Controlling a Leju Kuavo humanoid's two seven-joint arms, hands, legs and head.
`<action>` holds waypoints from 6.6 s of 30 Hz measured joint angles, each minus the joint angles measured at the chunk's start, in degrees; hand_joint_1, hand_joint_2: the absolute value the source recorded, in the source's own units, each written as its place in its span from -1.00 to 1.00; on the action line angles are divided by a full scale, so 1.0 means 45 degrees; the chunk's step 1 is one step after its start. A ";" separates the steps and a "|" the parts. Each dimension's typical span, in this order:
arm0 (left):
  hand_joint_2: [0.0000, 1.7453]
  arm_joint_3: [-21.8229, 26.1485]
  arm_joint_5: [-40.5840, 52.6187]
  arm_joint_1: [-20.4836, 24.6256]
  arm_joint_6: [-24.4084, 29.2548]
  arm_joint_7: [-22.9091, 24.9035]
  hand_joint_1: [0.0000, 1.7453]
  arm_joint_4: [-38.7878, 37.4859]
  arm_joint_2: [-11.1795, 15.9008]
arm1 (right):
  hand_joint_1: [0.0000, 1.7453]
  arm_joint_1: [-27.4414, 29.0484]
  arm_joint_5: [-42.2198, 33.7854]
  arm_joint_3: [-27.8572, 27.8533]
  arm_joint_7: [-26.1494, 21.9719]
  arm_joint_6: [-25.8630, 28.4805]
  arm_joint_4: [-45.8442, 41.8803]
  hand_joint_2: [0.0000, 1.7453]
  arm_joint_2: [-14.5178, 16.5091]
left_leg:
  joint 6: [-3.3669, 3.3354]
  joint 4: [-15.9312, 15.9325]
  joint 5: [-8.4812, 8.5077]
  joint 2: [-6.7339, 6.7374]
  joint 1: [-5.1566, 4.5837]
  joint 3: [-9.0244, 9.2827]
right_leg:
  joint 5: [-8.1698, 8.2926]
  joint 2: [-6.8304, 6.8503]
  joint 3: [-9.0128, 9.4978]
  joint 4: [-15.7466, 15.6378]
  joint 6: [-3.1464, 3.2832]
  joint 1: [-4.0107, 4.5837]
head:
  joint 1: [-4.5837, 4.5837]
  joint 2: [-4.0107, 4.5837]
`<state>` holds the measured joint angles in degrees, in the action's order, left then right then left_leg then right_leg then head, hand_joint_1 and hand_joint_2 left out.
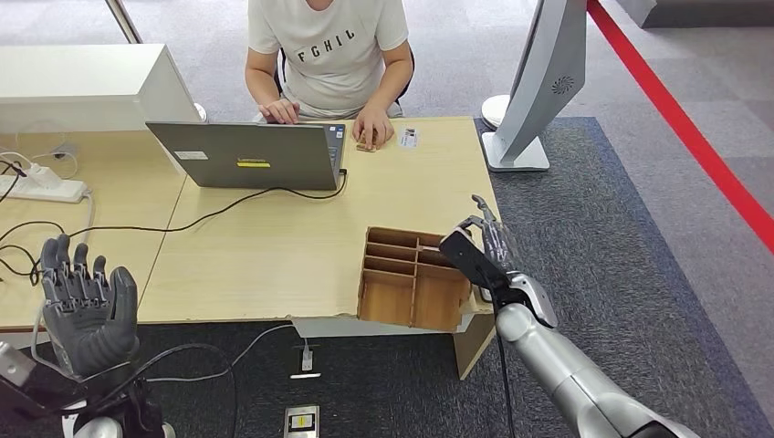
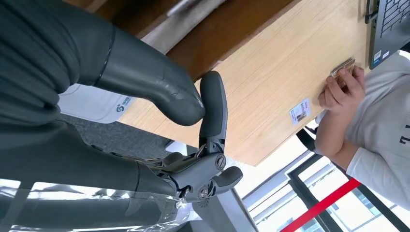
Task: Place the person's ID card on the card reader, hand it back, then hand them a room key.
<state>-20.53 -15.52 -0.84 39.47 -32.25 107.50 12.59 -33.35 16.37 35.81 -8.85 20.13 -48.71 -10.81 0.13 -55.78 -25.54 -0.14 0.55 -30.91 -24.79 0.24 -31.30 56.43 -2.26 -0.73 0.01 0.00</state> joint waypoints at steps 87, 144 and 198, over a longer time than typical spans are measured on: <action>1.00 0.0058 -0.0563 -0.0018 0.0000 -0.0362 -1.00 -0.0297 0.0180 | -0.89 0.1777 -0.1001 -0.0117 0.1053 -0.1092 -0.3566 1.00 -0.1475 | 0.0000 0.0000 -0.0001 -0.0001 0.0001 -0.0009 | -0.0001 0.0001 -0.0003 0.0000 0.0000 0.0001 | 0.0000 0.0000; 1.00 -0.0164 -0.0522 0.0307 0.0000 -0.0198 -1.00 -0.0317 0.0080 | 1.00 0.0808 -0.0500 0.0219 0.0328 -0.0752 -0.1625 1.00 -0.0311 | 0.0000 0.0001 -0.0001 -0.0001 0.0001 -0.0009 | -0.0001 0.0000 -0.0006 0.0000 0.0001 0.0001 | 0.0000 0.0000; 1.00 0.0080 -0.0488 0.0035 0.0000 -0.0522 -1.00 -0.0302 0.0024 | 1.00 -0.0036 -0.0471 -0.0058 0.0471 0.0568 -0.5072 1.00 -0.0366 | 0.0001 0.0001 0.0000 0.0000 0.0001 -0.0010 | -0.0001 0.0000 -0.0006 0.0004 0.0001 0.0002 | 0.0002 0.0000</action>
<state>-20.17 -17.72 -0.68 39.47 -34.60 106.14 12.70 -33.51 14.25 35.55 -6.73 22.69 -71.54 -12.46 0.13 -55.77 -25.54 -0.14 0.55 -30.95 -24.80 0.24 -31.33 56.45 -2.25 -0.72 0.02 0.00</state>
